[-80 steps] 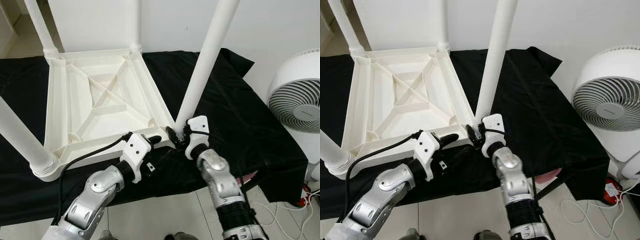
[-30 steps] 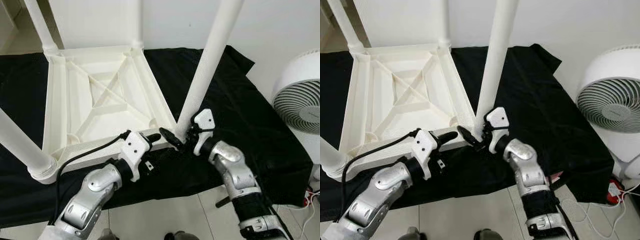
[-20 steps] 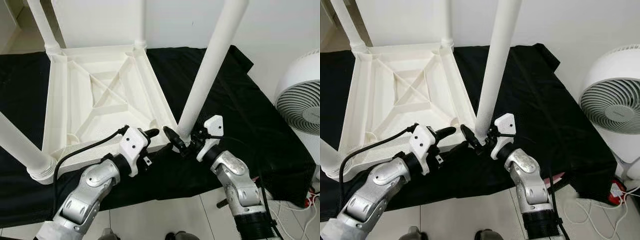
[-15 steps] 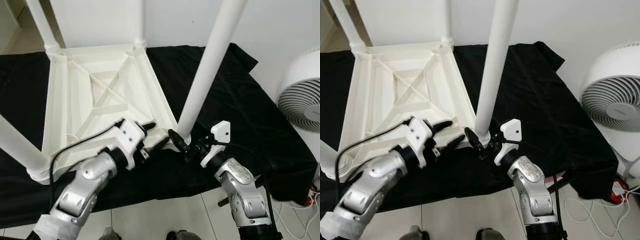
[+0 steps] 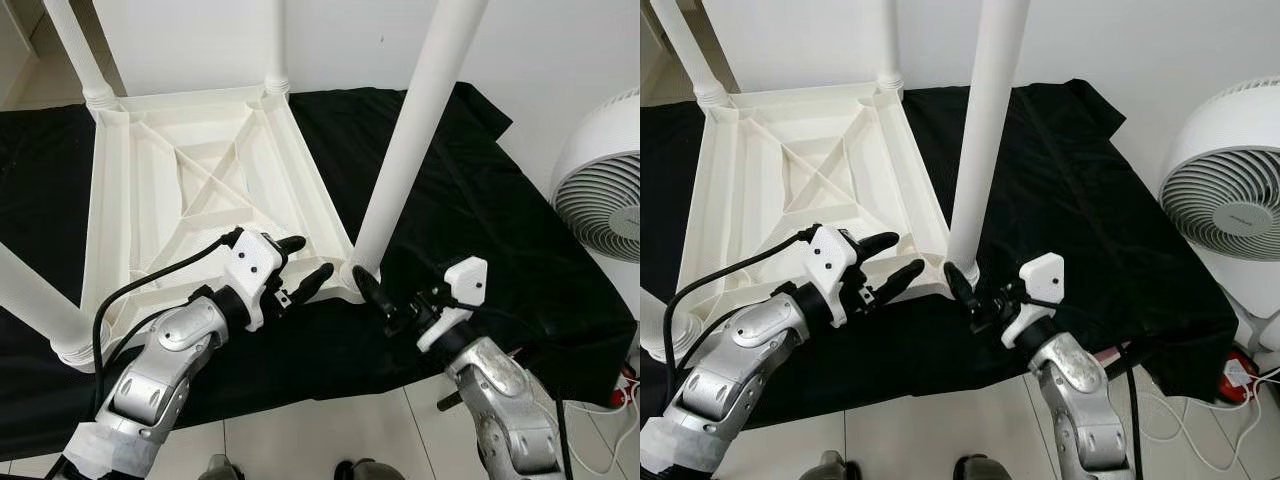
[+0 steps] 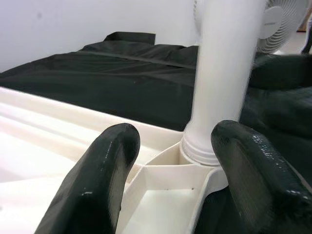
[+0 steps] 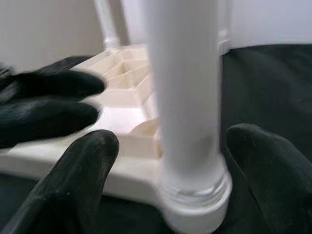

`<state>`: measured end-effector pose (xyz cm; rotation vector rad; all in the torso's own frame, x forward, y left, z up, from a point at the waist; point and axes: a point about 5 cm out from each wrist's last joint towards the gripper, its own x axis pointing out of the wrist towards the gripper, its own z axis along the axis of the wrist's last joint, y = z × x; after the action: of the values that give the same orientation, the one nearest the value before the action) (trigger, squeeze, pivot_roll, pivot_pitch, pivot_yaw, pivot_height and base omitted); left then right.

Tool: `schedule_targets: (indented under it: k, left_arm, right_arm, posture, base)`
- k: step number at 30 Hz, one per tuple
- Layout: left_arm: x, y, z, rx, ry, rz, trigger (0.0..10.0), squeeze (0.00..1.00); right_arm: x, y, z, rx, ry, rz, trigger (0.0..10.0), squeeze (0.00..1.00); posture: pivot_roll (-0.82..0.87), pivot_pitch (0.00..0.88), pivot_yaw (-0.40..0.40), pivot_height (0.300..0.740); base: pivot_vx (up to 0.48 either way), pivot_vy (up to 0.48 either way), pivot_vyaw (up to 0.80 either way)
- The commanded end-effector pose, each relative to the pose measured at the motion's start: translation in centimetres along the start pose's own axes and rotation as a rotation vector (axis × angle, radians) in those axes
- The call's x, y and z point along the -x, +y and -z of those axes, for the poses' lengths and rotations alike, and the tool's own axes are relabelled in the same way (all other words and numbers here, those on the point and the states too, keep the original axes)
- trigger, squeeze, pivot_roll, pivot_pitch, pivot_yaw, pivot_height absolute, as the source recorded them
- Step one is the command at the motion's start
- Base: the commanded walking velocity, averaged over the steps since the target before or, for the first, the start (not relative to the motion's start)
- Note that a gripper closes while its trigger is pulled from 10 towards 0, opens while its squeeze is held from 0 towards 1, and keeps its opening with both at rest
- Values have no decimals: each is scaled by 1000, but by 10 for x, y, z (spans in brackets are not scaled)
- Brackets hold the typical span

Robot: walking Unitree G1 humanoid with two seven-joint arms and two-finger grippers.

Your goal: Building children table

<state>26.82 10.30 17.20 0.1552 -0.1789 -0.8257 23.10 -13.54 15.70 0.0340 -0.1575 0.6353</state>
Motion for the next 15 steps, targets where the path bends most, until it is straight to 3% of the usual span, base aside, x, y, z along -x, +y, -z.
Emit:
schedule_targets:
  k: [1, 5, 6, 7, 8, 9, 10, 15]
  left_arm:
    - [1, 12, 0, 11, 8, -78, 10000, 0]
    - [1, 23, -6, 8, -8, -132, 10000, 0]
    - [2, 26, -8, 1, -19, -149, 10000, 0]
    - [2, 26, -8, 1, -19, -149, 10000, 0]
    - [3, 30, -11, 5, -29, -174, 10000, 0]
    - [3, 30, -11, 5, -29, -174, 10000, 0]
    - [7, 33, -13, 13, -43, -198, 10000, 0]
    - [9, 25, -12, 21, -39, -167, 10000, 0]
  right_arm:
    - [3, 7, -1, -22, 22, -74, 10000, 0]
    - [6, 12, 0, -33, 58, -146, 9529, 0]
    - [6, 13, 1, -32, 67, -166, 7843, 0]
    - [6, 13, 1, -32, 67, -166, 7843, 0]
    - [7, 13, 1, -34, 73, -184, 5529, 0]
    - [7, 13, 1, -34, 73, -184, 5529, 0]
    - [6, 15, 1, -51, 79, -223, 0, 0]
    - [-1, 14, 1, -65, 79, -247, 0, 0]
  posture:
    - [-82, 112, -2, 740]
    - [-77, 112, -8, 740]
    - [-70, 110, -17, 740]
    - [-70, 110, -17, 740]
    - [-65, 108, -23, 740]
    - [-65, 108, -23, 740]
    - [-54, 102, -33, 740]
    - [-45, 94, -41, 740]
  base:
    - [0, 0, 0]
    - [0, 0, 0]
    - [0, 0, 0]
    - [0, 0, 0]
    - [0, 0, 0]
    - [0, 0, 0]
    - [0, 0, 0]
    - [0, 0, 0]
